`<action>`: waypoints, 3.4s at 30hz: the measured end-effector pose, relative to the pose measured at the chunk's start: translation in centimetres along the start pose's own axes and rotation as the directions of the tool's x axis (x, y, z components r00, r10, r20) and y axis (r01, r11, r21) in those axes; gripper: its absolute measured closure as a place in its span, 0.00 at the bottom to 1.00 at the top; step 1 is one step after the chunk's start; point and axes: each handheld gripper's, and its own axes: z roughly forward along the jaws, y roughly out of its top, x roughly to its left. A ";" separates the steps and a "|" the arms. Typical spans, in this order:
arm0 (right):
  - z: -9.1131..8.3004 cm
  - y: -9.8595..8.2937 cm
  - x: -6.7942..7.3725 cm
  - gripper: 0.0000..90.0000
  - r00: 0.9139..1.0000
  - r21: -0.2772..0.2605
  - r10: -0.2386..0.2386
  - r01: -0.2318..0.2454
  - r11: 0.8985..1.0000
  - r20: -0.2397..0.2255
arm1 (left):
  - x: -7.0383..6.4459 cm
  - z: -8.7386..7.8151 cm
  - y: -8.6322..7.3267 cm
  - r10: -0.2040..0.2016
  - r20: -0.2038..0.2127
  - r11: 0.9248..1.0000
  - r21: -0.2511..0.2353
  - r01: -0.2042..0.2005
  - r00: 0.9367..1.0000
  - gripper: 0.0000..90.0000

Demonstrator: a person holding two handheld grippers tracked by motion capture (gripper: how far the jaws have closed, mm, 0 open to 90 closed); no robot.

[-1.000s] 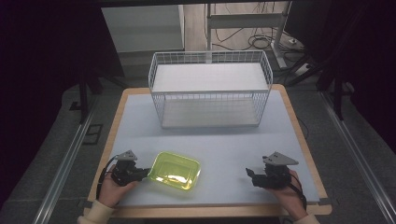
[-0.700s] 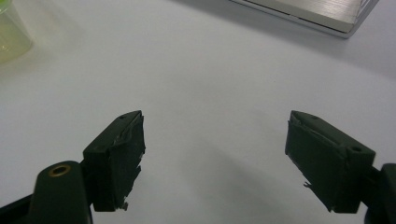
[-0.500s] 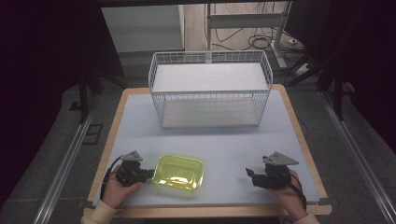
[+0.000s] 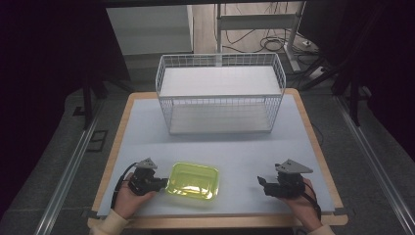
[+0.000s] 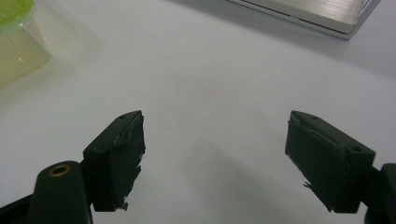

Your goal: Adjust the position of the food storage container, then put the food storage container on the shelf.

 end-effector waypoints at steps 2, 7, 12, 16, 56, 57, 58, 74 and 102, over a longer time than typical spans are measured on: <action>0.0 0.0 0.0 0.22 1.000 0.001 0.000 0.000 1.000 -0.001 | -0.5 0.3 0.3 0.008 0.003 1.000 0.009 -0.008 1.000 0.99; 0.0 0.0 0.1 0.22 1.000 -0.001 -0.001 0.001 1.000 -0.001 | -1.1 0.8 0.6 0.012 0.005 1.000 0.021 -0.012 1.000 0.99; 0.0 0.0 0.1 0.22 1.000 -0.001 -0.001 0.001 1.000 -0.001 | -1.7 1.5 1.1 0.012 0.013 0.999 0.034 -0.013 1.000 0.99; 0.0 0.0 0.1 0.22 1.000 -0.001 -0.001 0.001 1.000 0.000 | -2.2 1.9 1.3 0.007 0.019 0.999 0.037 -0.008 1.000 0.99; -0.1 -0.1 -0.2 0.22 1.000 -0.006 0.010 -0.010 1.000 0.001 | -0.5 -0.3 1.4 -0.083 0.025 0.991 -0.102 0.085 0.996 0.97; -0.1 -0.1 -0.2 0.22 1.000 -0.006 0.011 -0.011 1.000 0.000 | -0.4 -0.4 1.4 -0.093 0.026 0.989 -0.112 0.096 0.995 0.96; -0.1 -0.1 -0.2 0.22 1.000 -0.007 0.011 -0.011 1.000 -0.001 | -0.2 -0.5 1.2 -0.115 0.025 0.984 -0.137 0.118 0.993 0.87; -0.6 0.5 0.6 0.27 0.976 -0.016 0.095 -0.100 0.995 -0.197 | -1.1 -0.4 1.4 -0.161 0.091 0.972 -0.157 0.174 0.983 0.37; 1.7 1.3 2.1 0.39 0.839 0.101 0.340 -0.329 0.939 -0.425 | -2.1 2.1 2.6 -0.220 0.262 0.964 -0.090 0.251 0.940 0.45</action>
